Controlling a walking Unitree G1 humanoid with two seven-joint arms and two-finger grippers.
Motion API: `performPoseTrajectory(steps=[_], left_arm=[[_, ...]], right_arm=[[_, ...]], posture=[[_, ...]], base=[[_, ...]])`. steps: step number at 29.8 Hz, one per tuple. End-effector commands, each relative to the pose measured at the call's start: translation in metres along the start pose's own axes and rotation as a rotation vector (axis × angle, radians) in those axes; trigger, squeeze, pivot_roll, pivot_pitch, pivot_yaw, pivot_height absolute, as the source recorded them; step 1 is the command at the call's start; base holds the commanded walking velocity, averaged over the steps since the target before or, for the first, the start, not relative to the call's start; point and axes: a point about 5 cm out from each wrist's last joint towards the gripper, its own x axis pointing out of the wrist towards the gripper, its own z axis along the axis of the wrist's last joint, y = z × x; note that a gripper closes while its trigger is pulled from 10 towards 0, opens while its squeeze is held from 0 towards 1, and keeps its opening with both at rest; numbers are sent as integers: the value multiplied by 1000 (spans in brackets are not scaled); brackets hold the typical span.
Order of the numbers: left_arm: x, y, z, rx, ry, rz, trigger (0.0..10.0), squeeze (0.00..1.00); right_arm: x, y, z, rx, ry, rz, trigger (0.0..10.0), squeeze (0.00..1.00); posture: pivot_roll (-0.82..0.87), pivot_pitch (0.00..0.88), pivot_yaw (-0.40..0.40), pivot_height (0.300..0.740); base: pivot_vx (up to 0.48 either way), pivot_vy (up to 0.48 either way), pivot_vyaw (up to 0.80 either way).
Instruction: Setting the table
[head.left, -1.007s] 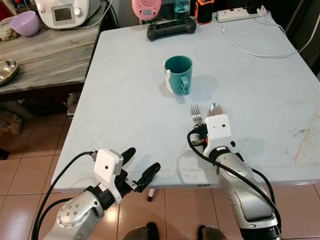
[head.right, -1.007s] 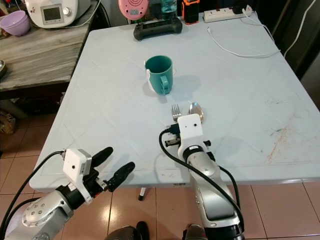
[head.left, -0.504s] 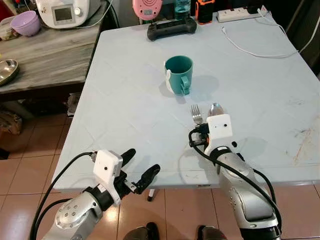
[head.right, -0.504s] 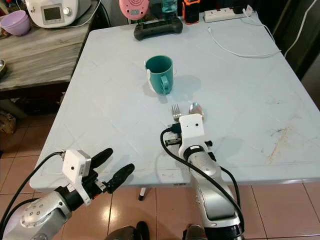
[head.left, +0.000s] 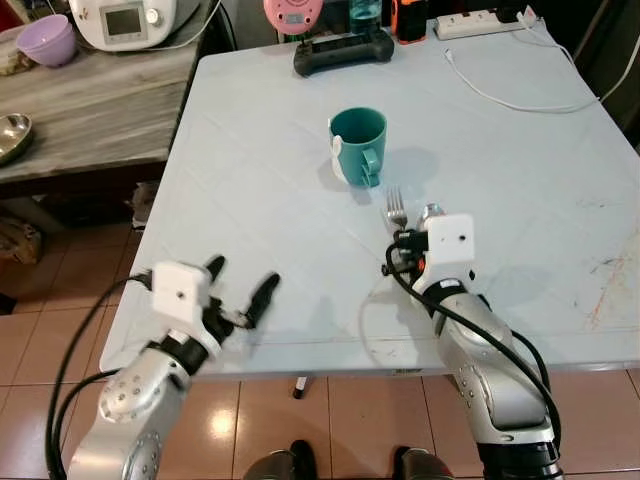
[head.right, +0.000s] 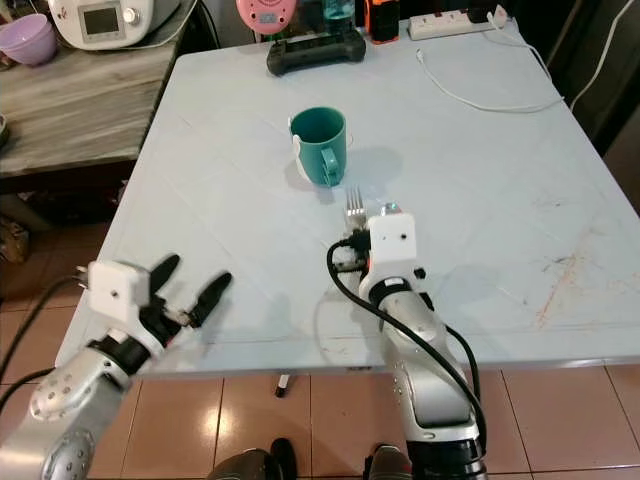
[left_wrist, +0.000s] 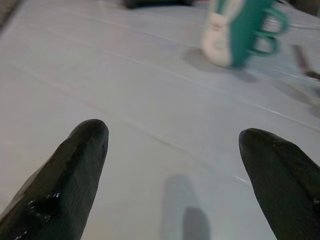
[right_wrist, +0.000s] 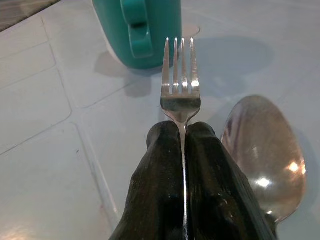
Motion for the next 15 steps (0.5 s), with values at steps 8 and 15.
performPoseTrajectory(steps=[8, 15], left_arm=[[-2, 12, -6, 13, -16, 153, 10000, 0], [0, 15, -10, 18, -17, 187, 10000, 0]], right_arm=[[-12, -5, 4, -4, -82, 0, 0, 0], [-11, -13, 17, -23, -159, -28, 10000, 0]], posture=[[-94, 151, 124, 740], [-113, 120, 116, 740]], base=[[0, 0, 0], [0, 0, 0]])
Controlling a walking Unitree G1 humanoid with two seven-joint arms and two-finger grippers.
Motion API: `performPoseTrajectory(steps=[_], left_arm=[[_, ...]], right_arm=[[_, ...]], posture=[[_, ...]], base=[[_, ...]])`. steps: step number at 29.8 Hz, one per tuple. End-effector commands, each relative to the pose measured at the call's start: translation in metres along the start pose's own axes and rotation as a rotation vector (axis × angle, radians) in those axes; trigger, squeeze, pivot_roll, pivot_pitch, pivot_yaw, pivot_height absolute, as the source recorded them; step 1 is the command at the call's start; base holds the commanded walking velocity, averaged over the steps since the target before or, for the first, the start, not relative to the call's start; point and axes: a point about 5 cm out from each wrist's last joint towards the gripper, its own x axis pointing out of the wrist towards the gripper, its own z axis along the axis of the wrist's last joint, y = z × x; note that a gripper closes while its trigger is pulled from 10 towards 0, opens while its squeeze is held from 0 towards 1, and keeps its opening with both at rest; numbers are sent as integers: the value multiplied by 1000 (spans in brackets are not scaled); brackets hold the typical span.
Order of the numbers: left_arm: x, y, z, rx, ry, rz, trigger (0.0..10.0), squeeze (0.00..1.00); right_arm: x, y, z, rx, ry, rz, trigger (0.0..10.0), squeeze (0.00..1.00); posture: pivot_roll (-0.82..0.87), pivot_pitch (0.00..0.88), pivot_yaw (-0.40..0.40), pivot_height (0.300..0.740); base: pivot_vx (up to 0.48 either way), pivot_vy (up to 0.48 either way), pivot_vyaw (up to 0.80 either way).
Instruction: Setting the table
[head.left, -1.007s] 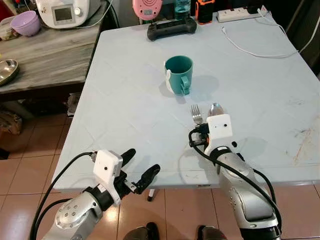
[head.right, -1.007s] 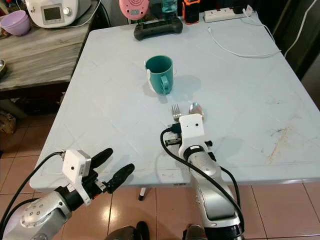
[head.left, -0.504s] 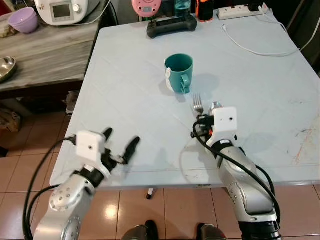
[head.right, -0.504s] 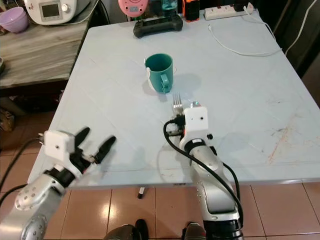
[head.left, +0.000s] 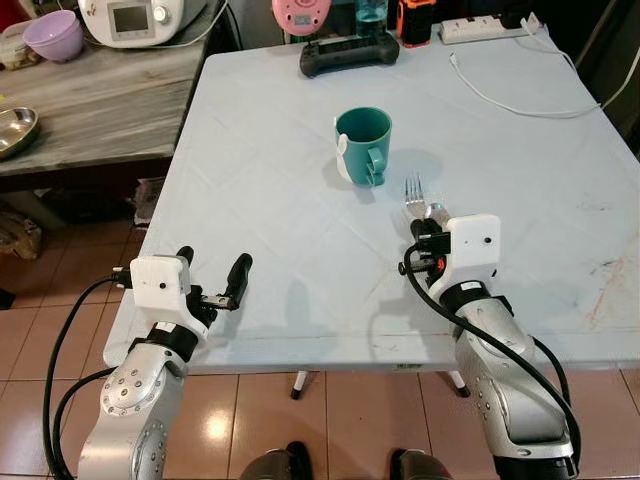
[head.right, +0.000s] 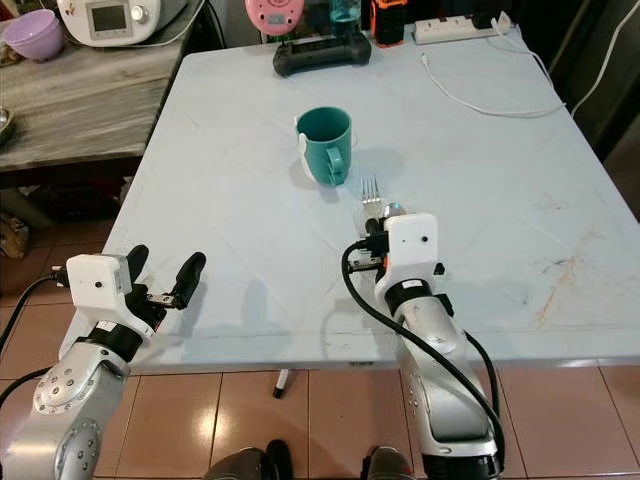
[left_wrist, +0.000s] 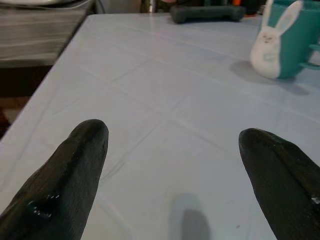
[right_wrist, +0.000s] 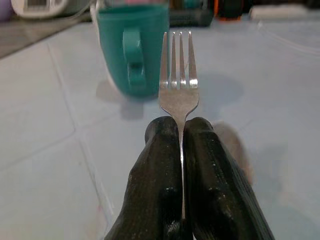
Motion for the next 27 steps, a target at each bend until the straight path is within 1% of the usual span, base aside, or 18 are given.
performPoseTrajectory(steps=[1, 4, 6, 11, 27], left_arm=[[1, 6, -1, 14, -1, 29, 10000, 0], [5, 6, 1, 14, -12, 30, 10000, 0], [7, 6, 2, 13, -19, 28, 10000, 0], [9, 8, 3, 11, -24, 28, 10000, 0], [8, 8, 3, 11, -24, 28, 10000, 0]], right_arm=[[2, 0, 11, -1, -59, -7, 10000, 0], [3, -1, 12, -5, -69, -9, 10000, 0], [4, 0, 12, 2, -66, -11, 10000, 0], [4, 1, 10, 8, -61, -14, 10000, 0], [3, 2, 10, 9, -60, -15, 10000, 0]], posture=[[-118, 108, 115, 740], [-118, 108, 115, 740], [-120, 101, 117, 740], [-121, 102, 120, 740], [-120, 103, 121, 740]], base=[[0, 0, 0], [0, 0, 0], [0, 0, -419], [0, 0, -726], [0, 281, -725]])
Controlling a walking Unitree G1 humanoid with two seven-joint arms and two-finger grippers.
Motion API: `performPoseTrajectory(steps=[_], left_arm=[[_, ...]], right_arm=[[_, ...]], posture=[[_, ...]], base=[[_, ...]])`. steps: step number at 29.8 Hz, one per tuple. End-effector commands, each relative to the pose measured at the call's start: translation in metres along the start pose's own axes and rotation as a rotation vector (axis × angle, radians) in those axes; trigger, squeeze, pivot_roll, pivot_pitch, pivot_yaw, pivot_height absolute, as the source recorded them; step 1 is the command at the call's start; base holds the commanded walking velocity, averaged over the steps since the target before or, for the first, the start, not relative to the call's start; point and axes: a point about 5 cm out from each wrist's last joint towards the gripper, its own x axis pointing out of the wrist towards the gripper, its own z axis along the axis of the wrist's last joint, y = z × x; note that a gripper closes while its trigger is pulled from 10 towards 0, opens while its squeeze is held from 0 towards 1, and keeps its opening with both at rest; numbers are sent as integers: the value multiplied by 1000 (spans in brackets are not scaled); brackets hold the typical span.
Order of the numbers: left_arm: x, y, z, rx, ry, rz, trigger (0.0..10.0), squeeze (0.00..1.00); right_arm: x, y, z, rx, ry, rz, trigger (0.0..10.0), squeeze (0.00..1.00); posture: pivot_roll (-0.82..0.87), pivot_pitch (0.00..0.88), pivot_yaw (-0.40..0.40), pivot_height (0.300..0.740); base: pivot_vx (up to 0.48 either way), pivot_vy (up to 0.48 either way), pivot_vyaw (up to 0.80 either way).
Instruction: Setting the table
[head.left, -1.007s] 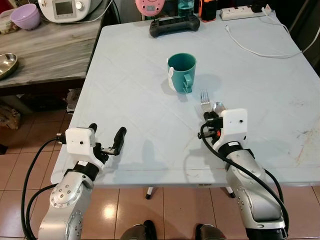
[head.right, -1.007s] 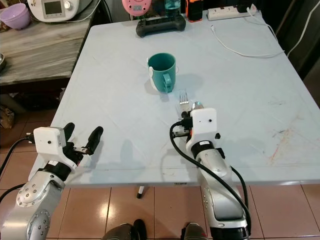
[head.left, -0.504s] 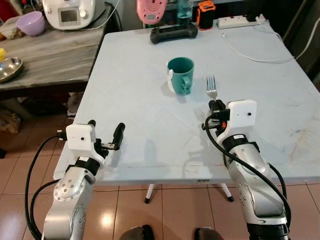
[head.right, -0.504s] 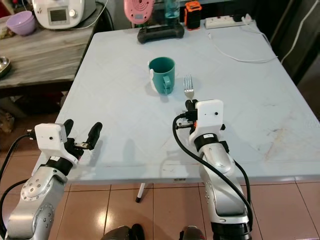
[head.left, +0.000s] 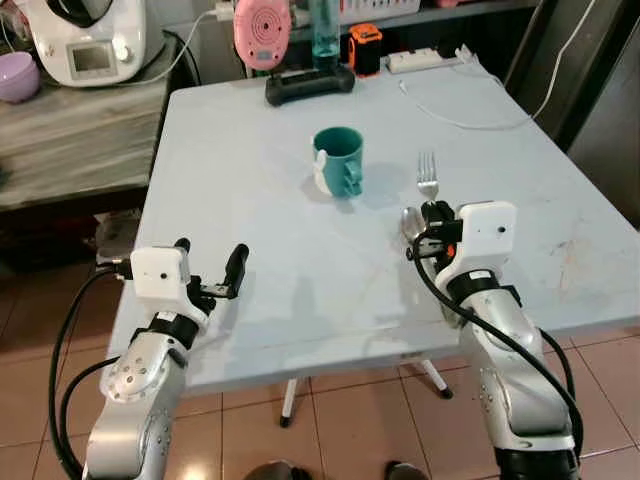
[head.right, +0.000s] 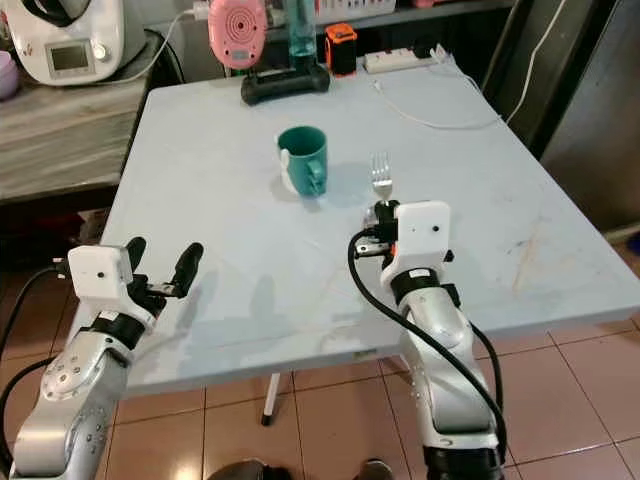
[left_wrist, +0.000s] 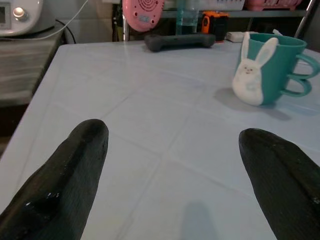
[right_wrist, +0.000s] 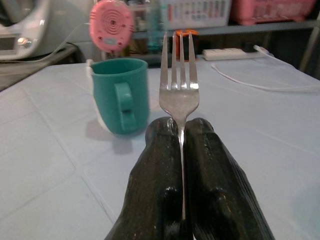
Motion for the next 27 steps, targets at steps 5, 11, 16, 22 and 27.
performPoseTrajectory(steps=[5, 11, 16, 22, 27], left_arm=[[0, -1, -1, 4, 3, -3, 10000, 0], [0, -1, -1, 4, 3, -3, 10000, 0], [0, -1, -2, 5, 2, -3, 10000, 0], [-1, 10, 7, 72, -76, 144, 10000, 0], [-1, 10, 7, 80, -80, 163, 10000, 0]], right_arm=[[-1, -7, 1, -6, -6, -22, 10000, 0], [-1, -7, 1, -6, -6, -22, 10000, 0], [-1, -6, 1, -6, -6, -22, 10000, 0], [5, 4, 8, -14, -58, 49, 10000, 0], [6, 6, 8, -22, -60, 60, 10000, 0]], posture=[[-120, 103, 121, 740], [-120, 103, 121, 740], [-120, 104, 121, 740], [-104, 93, 106, 740], [-98, 92, 106, 740]], base=[[0, 281, -725], [0, 281, -725], [0, 282, -723], [0, 480, 0], [0, 480, 800]])
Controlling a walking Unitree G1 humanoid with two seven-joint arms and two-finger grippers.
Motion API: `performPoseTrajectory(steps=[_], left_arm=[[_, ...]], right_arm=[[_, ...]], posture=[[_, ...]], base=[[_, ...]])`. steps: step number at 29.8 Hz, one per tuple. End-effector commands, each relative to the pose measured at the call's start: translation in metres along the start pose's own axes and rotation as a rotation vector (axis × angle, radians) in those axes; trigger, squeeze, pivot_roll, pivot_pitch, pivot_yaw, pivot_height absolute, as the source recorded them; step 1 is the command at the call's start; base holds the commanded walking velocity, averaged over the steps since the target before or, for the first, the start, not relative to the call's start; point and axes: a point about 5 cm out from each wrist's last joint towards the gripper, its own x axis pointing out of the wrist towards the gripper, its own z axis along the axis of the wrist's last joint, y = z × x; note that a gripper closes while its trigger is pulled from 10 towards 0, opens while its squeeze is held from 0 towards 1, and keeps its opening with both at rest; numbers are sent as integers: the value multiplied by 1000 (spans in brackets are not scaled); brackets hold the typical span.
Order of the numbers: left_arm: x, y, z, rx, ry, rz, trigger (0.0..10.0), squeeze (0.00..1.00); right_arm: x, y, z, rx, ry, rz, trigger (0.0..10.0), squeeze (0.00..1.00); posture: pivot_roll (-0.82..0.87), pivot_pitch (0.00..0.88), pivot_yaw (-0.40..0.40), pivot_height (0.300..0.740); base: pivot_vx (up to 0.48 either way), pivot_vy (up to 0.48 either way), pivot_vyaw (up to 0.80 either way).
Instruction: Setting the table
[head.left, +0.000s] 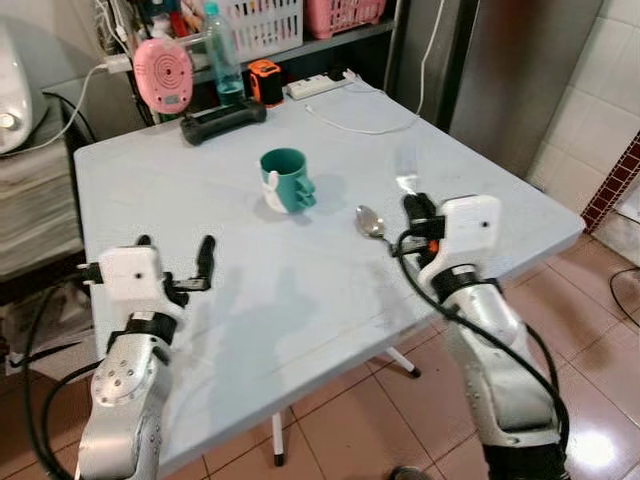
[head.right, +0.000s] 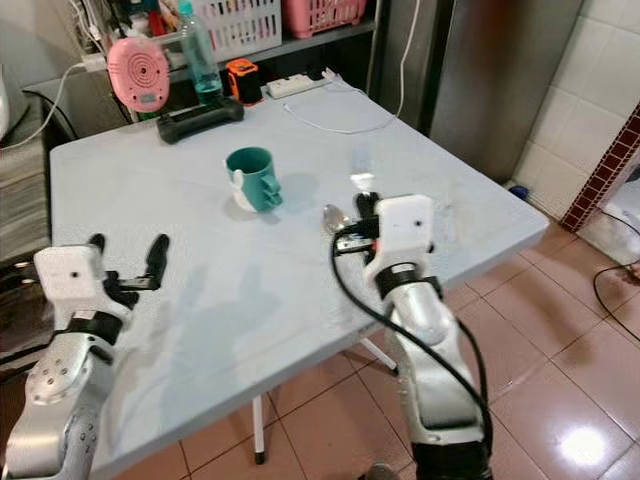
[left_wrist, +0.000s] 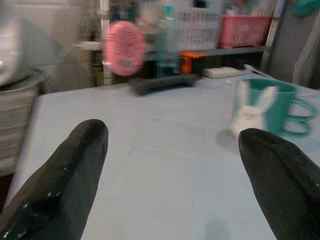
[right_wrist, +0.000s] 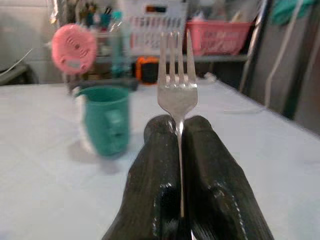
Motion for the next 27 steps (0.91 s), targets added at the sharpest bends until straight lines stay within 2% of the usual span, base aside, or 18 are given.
performPoseTrajectory(steps=[1, 15, 27], left_arm=[[-2, 11, -1, 29, 8, 44, 10000, 0], [-5, 11, -1, 42, 1, 65, 10000, 0], [-5, 11, -2, 51, 2, 72, 10000, 0]], right_arm=[[1, 10, 1, 20, -9, 35, 10000, 0], [3, 16, -2, 37, -6, 67, 10000, 0], [4, 16, -3, 41, -8, 70, 10000, 0]], posture=[[-94, 91, 106, 740], [-73, 85, 99, 740], [-70, 88, 102, 740]], base=[[0, 480, 800], [0, 480, 776], [0, 480, 0]])
